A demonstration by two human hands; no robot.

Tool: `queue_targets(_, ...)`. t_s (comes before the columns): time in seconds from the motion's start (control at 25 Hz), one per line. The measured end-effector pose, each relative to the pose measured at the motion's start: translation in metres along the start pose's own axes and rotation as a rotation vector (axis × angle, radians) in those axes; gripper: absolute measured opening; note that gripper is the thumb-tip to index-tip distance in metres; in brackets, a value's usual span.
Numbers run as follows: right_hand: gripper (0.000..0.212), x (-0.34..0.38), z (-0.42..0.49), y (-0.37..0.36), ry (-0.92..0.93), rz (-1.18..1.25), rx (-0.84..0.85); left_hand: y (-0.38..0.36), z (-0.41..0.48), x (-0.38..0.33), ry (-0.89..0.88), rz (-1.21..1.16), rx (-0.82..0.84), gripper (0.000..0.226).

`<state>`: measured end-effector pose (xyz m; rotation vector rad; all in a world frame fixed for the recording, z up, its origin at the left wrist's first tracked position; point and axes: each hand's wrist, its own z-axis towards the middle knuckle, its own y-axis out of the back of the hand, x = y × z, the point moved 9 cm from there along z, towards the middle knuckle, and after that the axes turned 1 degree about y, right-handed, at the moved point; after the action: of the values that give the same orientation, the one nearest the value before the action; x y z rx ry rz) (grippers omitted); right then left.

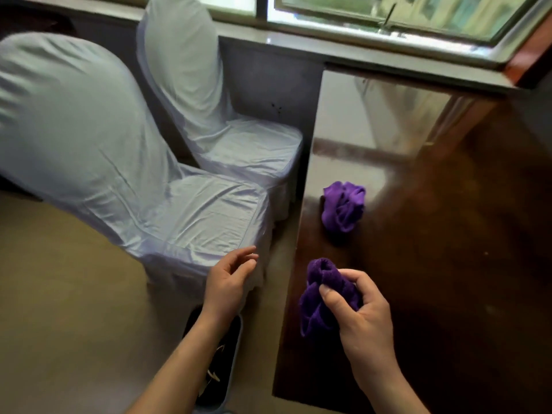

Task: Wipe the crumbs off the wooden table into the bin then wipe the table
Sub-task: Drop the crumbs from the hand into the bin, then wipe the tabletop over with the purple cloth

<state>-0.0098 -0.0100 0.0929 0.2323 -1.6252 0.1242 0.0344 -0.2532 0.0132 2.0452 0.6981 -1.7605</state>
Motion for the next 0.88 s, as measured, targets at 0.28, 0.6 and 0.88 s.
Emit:
queue_targets(0.28, 0.018, 0.006, 0.019, 0.075, 0.015, -0.045, -0.124, -0.103, 0.006, -0.037, -0.16, 0.257, 0.145, 0.028)
queue_targets(0.6, 0.018, -0.009, 0.054, 0.127, -0.028, -0.057, -0.145, -0.183, 0.003, -0.032, -0.358, 0.827, 0.124, 0.046)
queue_targets(0.88, 0.019, -0.003, 0.122, 0.151, -0.005, -0.038, -0.122, -0.21, 0.016, -0.029, -0.247, 0.879, 0.076, 0.058)
